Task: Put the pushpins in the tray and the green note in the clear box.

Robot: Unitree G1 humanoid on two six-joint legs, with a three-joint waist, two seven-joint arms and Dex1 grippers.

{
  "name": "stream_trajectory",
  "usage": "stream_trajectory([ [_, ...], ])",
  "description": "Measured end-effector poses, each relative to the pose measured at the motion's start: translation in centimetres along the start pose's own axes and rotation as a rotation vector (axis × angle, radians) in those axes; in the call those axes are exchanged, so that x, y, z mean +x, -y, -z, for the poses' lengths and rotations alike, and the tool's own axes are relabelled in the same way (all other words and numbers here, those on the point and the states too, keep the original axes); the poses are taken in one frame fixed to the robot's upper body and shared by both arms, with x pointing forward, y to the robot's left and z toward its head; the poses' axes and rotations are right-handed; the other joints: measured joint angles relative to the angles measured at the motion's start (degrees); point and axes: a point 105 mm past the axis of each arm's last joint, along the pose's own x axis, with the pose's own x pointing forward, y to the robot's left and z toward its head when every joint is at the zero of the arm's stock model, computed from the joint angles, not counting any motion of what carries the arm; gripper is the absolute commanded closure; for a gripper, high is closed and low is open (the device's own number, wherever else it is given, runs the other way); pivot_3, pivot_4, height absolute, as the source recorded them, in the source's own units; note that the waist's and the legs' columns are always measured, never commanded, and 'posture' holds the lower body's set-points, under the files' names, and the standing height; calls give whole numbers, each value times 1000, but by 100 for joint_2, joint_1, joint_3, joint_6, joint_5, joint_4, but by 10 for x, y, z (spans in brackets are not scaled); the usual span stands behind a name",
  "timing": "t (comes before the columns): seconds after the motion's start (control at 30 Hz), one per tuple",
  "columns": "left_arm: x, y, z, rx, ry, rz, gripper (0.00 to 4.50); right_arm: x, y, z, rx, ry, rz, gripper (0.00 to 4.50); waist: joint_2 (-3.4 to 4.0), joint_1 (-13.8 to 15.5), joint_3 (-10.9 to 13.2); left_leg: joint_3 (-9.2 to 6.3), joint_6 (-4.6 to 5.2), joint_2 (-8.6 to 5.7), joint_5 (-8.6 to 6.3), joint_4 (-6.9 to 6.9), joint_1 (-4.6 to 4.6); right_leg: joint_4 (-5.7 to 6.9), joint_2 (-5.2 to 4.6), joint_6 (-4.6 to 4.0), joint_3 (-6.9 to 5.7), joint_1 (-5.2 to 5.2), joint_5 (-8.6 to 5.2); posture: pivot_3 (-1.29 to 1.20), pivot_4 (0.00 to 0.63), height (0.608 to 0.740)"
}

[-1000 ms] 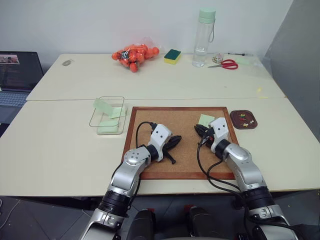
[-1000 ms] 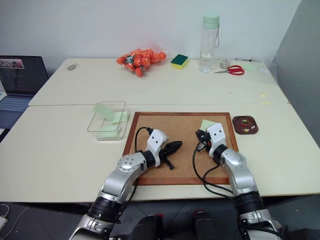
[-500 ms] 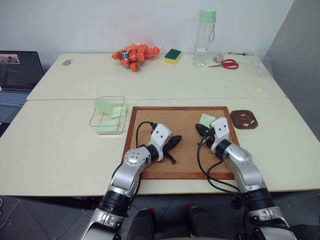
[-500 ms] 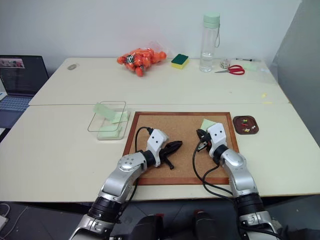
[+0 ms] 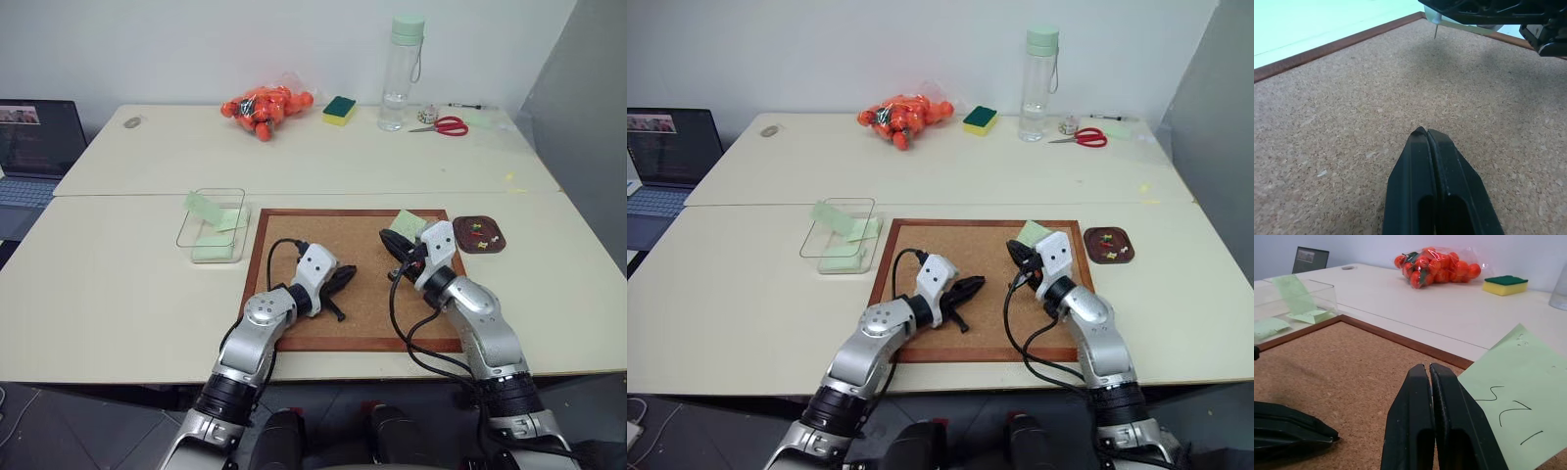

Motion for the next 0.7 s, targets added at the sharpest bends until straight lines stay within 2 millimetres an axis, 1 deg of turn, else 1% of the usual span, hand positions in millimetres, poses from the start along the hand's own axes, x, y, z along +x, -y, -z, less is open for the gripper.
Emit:
stream_trajectory([
  [0.03, -1, 0, -1, 49, 4, 8, 4311, -2, -2, -2, 10, -6, -28, 4489, -3, -1, 4, 0, 0, 0, 0, 0, -2, 2, 0, 0, 0, -2, 0, 0, 150, 740],
  [0.07, -2, -2, -1, 78, 2, 7, 4311, -4, -2, -4, 14, -9, -47, 4489, -5, -2, 6, 1, 0, -1, 0, 0, -2, 2, 1, 1, 0, -3, 1, 0, 150, 740],
  [0.1, -7, -8, -3, 154, -2, 22, 4020, -9, -3, -7, 17, -24, -86, 4500, -10, -2, 11, 0, 0, -1, 0, 0, -3, 3, 2, 1, -1, -6, 1, 0, 150, 740],
  [0.13, -11, -13, -5, 197, -4, 33, 3824, -13, -3, -8, 23, -34, -107, 4500, -12, -7, 12, 0, 0, 0, 0, 0, -3, 3, 4, 0, -2, -6, 0, 0, 150, 740],
  [0.17, -14, -18, -10, 251, 5, 53, 3681, -18, -2, -8, 29, -54, -132, 4500, -12, -8, 16, 0, 0, 1, 0, -2, -4, 3, 4, -1, -3, -8, 0, 0, 150, 740],
  [0.23, -17, -27, -25, 354, 47, 66, 3178, -23, -2, -9, 41, -75, -164, 4500, -14, -8, 18, 0, 0, 1, 0, -2, -5, 3, 4, -1, -4, -9, -1, 0, 150, 740],
  [0.3, -18, -33, -42, 478, 100, 67, 2787, -24, -4, -13, 56, -77, -199, 4500, -14, -4, 18, 2, 0, 1, 0, -2, -5, 2, 4, -2, -2, -9, -1, 0, 150, 740],
  [0.33, -19, -36, -49, 569, 129, 75, 2559, -24, -5, -15, 56, -85, -225, 4500, -15, -5, 19, 2, 0, -1, 0, -2, -6, 2, 4, -1, -2, -9, -1, 0, 150, 740],
  [0.37, -19, -36, -52, 613, 141, 81, 2416, -24, -5, -16, 54, -90, -234, 4500, -15, -4, 19, 2, 0, -1, 0, -2, -6, 1, 4, -1, -2, -9, -1, 0, 150, 740],
  [0.4, -21, -36, -56, 740, 169, 103, 2222, -25, -5, -19, 54, -102, -265, 4500, -16, -1, 20, 3, 0, 0, 0, -2, -6, 0, 4, -1, -2, -9, 0, 0, 150, 740],
  [0.43, -21, -37, -57, 780, 176, 111, 2086, -25, -5, -20, 52, -105, -278, 4500, -17, 1, 20, 2, 0, -1, 0, -2, -7, 0, 4, -1, -3, -9, 0, 0, 150, 740],
  [0.47, -23, -37, -60, 871, 202, 121, 1793, -27, -7, -22, 49, -111, -304, 4500, -17, 3, 20, 1, 0, 1, 0, -3, -8, -1, 3, -2, -2, -9, -1, 0, 150, 740],
  [0.53, -21, -37, -62, 1023, 231, 151, 1421, -29, -12, -22, 63, -143, -369, 4500, -23, 10, 25, -2, 0, -1, 0, -2, -14, -3, 3, -1, -7, -10, 0, 0, 150, 740],
  [0.57, -20, -37, -64, 1083, 252, 158, 1303, -30, -15, -23, 66, -154, -400, 4500, -26, 10, 27, -3, 0, 0, 0, -1, -14, -3, 3, -1, -7, -10, 0, 0, 150, 740],
  [0.7, -14, -38, -73, 1254, 320, 179, 1303, -34, -25, -25, 83, -192, -494, 4500, -44, 10, 38, -6, 0, -1, 0, 0, -21, -7, 1, 0, -13, -10, 0, 0, 150, 740],
])
